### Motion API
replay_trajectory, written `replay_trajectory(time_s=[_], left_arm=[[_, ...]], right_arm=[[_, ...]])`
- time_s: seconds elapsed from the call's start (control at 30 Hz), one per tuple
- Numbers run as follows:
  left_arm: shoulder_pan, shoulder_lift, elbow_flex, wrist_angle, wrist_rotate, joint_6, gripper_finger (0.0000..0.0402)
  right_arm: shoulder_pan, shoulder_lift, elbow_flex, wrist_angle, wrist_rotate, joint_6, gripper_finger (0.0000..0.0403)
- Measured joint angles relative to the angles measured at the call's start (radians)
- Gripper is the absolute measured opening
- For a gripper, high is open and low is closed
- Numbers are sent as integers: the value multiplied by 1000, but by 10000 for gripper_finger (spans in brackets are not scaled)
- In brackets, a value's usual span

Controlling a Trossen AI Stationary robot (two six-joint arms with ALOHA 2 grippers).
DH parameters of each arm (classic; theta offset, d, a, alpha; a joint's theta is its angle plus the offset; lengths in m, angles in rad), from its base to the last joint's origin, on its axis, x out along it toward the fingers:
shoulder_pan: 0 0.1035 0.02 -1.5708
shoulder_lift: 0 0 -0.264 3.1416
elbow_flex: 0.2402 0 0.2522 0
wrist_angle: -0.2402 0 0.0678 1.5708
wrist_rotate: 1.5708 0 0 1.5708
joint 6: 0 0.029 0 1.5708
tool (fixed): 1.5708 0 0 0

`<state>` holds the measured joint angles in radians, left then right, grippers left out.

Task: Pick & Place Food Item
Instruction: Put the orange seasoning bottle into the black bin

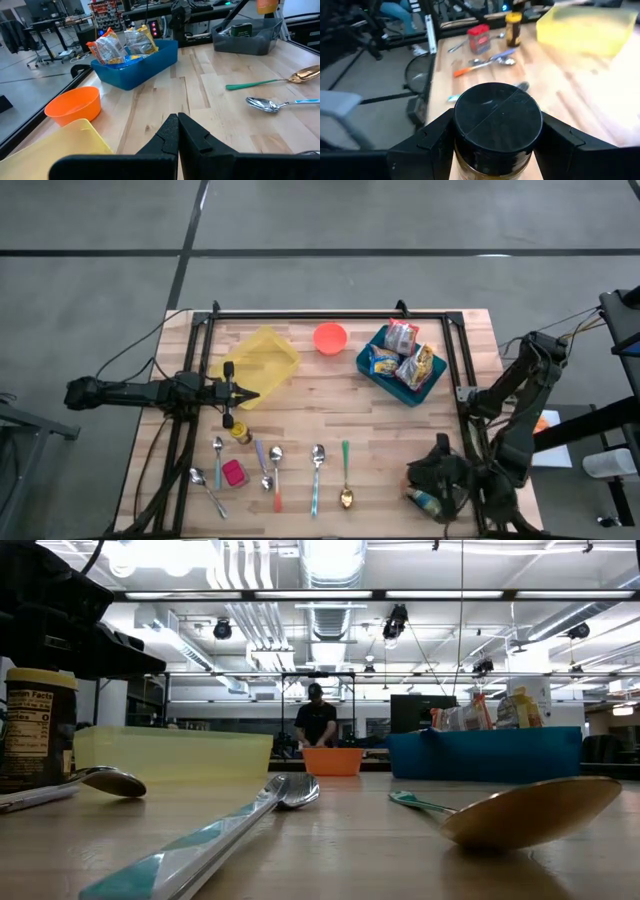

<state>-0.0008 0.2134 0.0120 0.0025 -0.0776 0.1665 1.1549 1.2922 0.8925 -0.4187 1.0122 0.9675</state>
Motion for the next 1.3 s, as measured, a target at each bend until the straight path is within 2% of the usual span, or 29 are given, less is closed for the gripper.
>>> replay_trajectory(time_s=[0.23,0.53,0.73,1.03,1.3], left_arm=[[0,0,0,0,0,0,0],[0,0,0,0,0,0,0],[0,0,0,0,0,0,0],[0,0,0,0,0,0,0],[0,0,0,0,0,0,0]], right_arm=[[145,0,10,-148,0,226,207],[276,45,14,-267,8,423,207],[285,49,16,-272,-68,440,207],[285,44,97,-396,-67,379,207],[259,5,113,-437,-169,440,207]])
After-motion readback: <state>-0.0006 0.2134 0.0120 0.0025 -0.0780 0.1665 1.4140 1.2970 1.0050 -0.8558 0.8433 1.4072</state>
